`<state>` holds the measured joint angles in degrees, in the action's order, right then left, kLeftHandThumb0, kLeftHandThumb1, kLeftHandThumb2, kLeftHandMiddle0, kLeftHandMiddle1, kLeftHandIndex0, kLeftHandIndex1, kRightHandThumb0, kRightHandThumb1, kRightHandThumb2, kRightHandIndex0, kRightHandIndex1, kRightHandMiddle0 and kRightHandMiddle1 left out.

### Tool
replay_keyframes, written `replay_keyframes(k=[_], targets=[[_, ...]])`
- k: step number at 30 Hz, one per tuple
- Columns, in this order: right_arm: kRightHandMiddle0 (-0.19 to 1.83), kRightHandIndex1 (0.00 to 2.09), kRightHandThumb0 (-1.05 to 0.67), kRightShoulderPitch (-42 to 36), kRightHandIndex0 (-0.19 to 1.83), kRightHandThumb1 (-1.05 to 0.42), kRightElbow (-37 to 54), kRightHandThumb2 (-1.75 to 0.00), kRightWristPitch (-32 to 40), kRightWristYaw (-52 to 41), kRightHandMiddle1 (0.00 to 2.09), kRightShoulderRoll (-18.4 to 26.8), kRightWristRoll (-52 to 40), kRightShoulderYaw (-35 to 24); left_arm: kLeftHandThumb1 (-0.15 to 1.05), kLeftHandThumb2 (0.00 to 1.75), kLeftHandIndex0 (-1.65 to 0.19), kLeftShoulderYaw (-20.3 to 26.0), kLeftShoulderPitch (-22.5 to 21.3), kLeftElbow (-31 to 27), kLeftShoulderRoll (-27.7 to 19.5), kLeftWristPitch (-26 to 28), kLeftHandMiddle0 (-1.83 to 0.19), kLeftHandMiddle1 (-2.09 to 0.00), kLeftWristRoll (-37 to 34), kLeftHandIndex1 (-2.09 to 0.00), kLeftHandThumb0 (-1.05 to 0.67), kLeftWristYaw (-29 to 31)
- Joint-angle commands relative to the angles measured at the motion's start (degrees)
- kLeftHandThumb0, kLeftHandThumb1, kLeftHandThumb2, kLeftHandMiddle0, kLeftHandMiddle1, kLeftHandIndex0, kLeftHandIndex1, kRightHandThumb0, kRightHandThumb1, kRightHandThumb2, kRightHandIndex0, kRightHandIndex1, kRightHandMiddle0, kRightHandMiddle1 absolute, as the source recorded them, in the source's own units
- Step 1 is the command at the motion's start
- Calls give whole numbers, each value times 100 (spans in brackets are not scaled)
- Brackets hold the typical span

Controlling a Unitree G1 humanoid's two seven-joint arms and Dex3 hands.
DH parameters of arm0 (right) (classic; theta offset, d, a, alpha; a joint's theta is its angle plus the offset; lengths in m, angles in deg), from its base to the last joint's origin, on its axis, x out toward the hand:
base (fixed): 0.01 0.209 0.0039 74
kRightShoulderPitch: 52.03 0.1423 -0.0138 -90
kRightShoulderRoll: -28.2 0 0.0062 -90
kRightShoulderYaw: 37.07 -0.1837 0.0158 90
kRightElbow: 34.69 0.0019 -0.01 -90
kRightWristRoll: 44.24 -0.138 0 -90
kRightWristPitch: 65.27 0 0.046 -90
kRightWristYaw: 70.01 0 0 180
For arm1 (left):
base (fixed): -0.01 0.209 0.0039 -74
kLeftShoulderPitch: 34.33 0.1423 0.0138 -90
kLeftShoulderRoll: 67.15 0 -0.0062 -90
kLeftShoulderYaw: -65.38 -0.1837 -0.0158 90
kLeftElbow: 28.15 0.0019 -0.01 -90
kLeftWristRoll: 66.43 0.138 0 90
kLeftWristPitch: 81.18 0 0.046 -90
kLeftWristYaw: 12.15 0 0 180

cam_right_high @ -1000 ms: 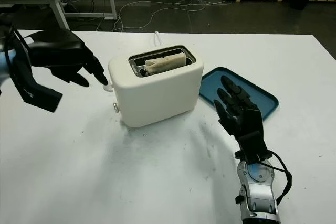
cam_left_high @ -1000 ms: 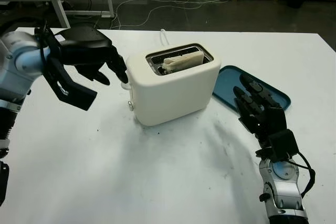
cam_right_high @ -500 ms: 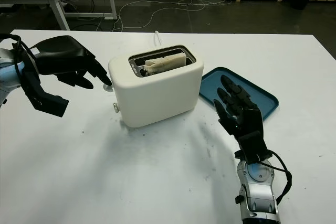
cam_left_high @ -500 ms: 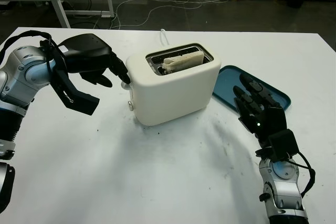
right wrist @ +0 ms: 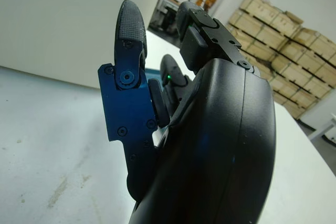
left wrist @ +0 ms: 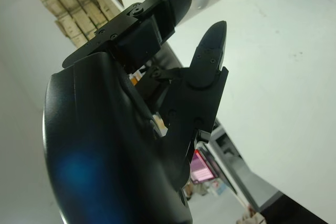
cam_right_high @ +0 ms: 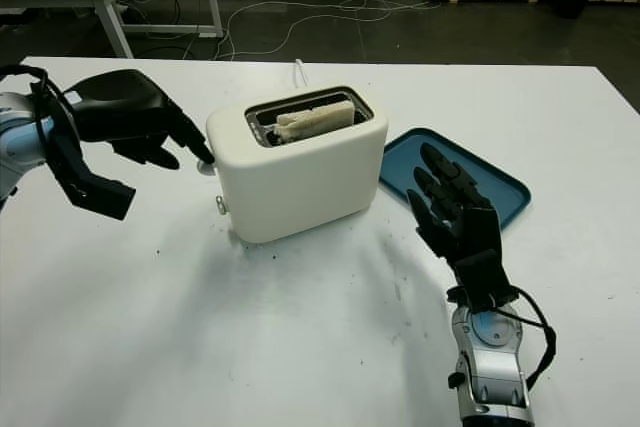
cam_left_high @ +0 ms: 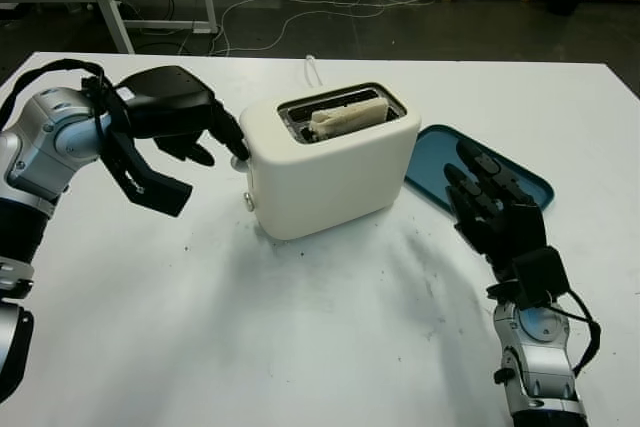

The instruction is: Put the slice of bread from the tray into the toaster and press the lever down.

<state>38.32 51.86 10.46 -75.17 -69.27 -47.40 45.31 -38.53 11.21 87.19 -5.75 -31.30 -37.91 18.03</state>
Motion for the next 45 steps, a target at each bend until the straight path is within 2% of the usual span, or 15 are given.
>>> replay_keyframes(k=[1,8,13,17,20,22,24,26,30,32,35,39,45], targets=[[50,0,-55,9,49,-92,23,-31,-2,11,0,-15,-13,-6,81,0,-103,-90,-76,25,45,51,-91,-131,16,-1,-19,73],[50,0,-55,6,49,-92,49,-31,65,32,0,-14,-2,-8,79,0,-104,-143,17,27,114,17,-90,-138,-15,-1,-17,96],[50,0,-56,7,49,-92,31,-30,49,37,0,-22,-6,-11,81,0,-106,-205,133,157,178,-98,-94,-131,-58,-1,-18,109],[50,0,-56,7,50,-92,-3,-31,19,36,0,-12,2,-16,81,0,-105,-290,281,310,270,-141,-97,-107,-183,-1,-14,187],[50,0,-56,-5,50,-92,-1,-31,32,33,0,-10,-13,-28,81,0,-105,-427,538,427,388,-34,-95,-95,-1,-1,-12,33],[50,0,-55,-22,50,-92,5,-31,47,30,0,-1,-13,-36,83,1,-103,-584,709,579,494,159,-92,-86,312,0,-13,-224],[50,0,-56,-26,50,-92,-14,-31,32,24,0,6,-9,-47,86,1,-100,-792,875,852,662,450,-86,-59,645,0,-14,-553],[50,0,-56,-25,50,-92,-28,-31,0,17,0,16,-1,-54,87,0,-97,-1047,1029,1224,868,720,-88,-44,937,0,-14,-918],[49,0,-55,-31,50,-92,-26,-31,-18,-14,0,18,-23,-67,86,0,-101,-1561,1259,1841,1088,579,-102,-44,1348,-2,-15,-1808],[49,0,-55,-31,50,-92,-29,-30,-29,-21,0,11,-31,-72,89,1,-100,-1659,1362,1704,1041,624,-100,-42,1297,-1,-18,-1824],[49,0,-55,-34,50,-92,-22,-30,-5,-25,0,-15,-47,-65,88,0,-99,-1772,1292,1741,945,480,-101,-42,1284,-1,-18,-1924],[49,0,-55,-27,50,-92,-57,-30,-14,-32,0,-39,-58,-50,89,1,-97,-1683,1244,1816,977,608,-98,-40,944,0,-12,-1713],[49,0,-58,-23,49,-92,-67,-31,-23,-23,0,-14,-20,-49,87,0,-101,-1752,1169,1859,920,429,-104,-47,1103,-2,-12,-2011]])
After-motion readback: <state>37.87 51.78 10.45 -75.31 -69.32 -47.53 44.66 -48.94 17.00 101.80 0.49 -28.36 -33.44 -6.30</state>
